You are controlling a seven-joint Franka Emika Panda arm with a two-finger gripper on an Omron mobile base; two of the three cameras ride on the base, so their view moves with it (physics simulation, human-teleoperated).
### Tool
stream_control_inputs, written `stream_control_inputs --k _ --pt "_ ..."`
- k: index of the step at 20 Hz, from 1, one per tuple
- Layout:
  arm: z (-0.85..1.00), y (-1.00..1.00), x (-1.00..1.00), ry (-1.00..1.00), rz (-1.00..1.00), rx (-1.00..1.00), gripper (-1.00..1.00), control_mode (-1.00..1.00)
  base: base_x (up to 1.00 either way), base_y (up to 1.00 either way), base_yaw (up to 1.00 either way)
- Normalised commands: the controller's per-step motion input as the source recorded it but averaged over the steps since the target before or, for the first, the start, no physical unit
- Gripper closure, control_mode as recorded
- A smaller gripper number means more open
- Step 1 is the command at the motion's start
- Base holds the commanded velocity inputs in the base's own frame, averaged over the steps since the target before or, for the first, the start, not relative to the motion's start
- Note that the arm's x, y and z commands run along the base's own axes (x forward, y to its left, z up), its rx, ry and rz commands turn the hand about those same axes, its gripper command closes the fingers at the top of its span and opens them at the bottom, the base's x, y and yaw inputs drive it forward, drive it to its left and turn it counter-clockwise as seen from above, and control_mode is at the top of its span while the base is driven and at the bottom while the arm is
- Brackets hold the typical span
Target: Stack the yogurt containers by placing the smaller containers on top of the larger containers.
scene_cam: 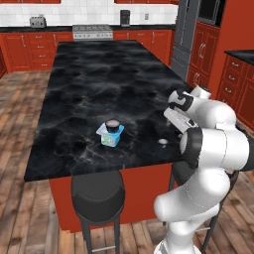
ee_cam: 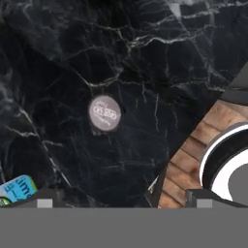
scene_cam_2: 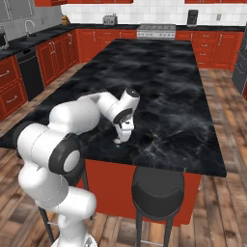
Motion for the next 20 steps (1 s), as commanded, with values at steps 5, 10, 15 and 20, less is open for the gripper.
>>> stream_control_inputs --k 5,10,15,20 --pt "-0.48 0.11 0.00 0.01 0.08 0.00 -1.00 -1.00 0.00 0.00 0.00" --pt "-0.21 0.26 0.01 -0.05 0.00 -0.02 -1.00 -1.00 0.00 0.00 0.00" --pt "-0.23 0.11 0.03 -0.01 0.00 -0.08 -1.00 -1.00 0.00 0.00 0.00" --pt "-0.18 0.00 0.04 0.00 -0.02 -0.05 -1.00 -1.00 0.00 0.00 0.00"
